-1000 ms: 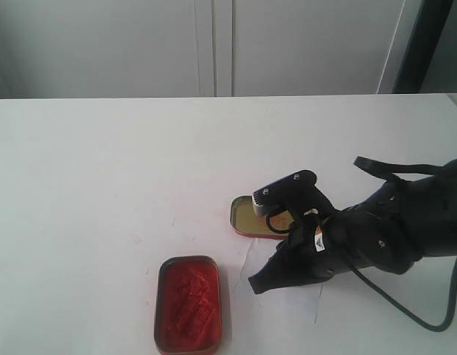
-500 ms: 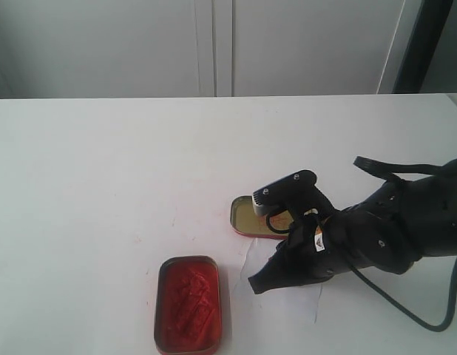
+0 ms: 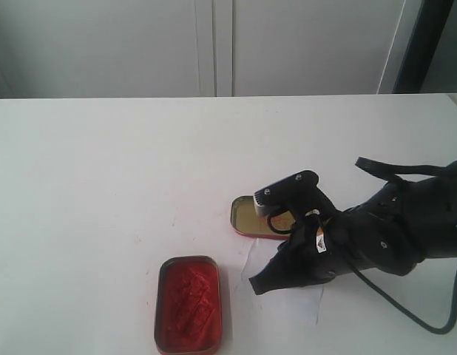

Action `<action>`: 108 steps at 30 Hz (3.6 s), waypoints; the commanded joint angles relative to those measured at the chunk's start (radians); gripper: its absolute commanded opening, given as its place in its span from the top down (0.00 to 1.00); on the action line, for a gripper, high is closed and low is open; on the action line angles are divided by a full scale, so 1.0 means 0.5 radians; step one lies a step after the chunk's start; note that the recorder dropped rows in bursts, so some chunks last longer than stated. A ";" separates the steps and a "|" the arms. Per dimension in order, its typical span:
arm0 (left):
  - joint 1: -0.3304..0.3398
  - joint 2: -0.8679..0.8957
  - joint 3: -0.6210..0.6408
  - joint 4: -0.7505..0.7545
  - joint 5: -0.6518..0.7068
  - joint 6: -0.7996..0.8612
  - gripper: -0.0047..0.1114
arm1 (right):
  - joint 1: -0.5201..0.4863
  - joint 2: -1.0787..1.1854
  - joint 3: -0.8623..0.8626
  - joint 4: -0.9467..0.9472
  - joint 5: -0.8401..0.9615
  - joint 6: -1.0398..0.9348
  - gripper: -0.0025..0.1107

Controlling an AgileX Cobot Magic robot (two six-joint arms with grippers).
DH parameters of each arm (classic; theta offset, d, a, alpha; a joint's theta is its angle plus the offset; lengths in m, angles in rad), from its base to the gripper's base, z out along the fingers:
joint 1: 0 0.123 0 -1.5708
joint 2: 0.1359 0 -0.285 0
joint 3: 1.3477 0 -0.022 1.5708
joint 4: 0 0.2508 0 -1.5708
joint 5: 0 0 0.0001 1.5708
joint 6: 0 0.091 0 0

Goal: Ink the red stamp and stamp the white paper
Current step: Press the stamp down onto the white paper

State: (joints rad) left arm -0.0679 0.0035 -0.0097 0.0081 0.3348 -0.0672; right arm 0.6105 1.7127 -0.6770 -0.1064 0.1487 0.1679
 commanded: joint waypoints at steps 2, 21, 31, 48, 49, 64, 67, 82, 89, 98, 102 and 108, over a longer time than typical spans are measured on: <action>0.001 -0.007 0.019 0.000 0.032 -0.007 0.96 | -0.006 0.019 0.143 0.016 0.645 0.035 0.98; 0.001 -0.007 0.019 0.000 0.032 -0.007 0.96 | -0.006 -0.207 0.143 0.016 0.363 0.143 0.98; 0.001 -0.007 0.019 0.000 0.032 -0.007 0.96 | -0.006 -0.286 0.143 0.016 0.193 0.160 0.98; 0.001 -0.007 0.019 0.000 0.032 -0.007 0.96 | -0.006 -0.429 0.143 0.016 0.017 0.198 0.98; 0.001 -0.007 0.019 0.000 0.032 -0.007 0.96 | -0.006 -0.434 0.143 0.016 0.017 0.198 0.98; 0.001 -0.007 0.019 0.000 0.032 -0.007 0.96 | -0.006 -0.476 0.147 0.002 0.004 0.198 0.98; 0.001 -0.007 0.019 0.000 0.032 -0.007 0.96 | -0.006 -0.428 0.173 -0.006 -0.070 0.173 0.98; 0.001 -0.007 0.019 0.000 0.032 -0.007 0.96 | -0.006 -0.370 0.163 0.003 -0.052 0.088 0.98; 0.001 -0.007 0.019 0.000 0.032 -0.007 0.96 | -0.006 -0.353 0.128 0.003 0.101 0.094 0.98; 0.001 -0.007 0.019 0.000 0.032 -0.007 0.96 | -0.006 -0.397 0.072 0.005 0.138 0.089 0.98; 0.001 -0.007 0.019 0.000 0.032 -0.007 0.96 | -0.006 -0.359 0.105 -0.006 -0.002 0.090 0.98; 0.001 -0.007 0.019 0.000 0.032 -0.007 0.96 | -0.006 -0.380 0.008 0.073 0.242 0.078 0.98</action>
State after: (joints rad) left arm -0.0679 0.0035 -0.0097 0.0081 0.3348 -0.0672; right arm 0.6105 1.5340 -0.6443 -0.0858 0.2103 0.2177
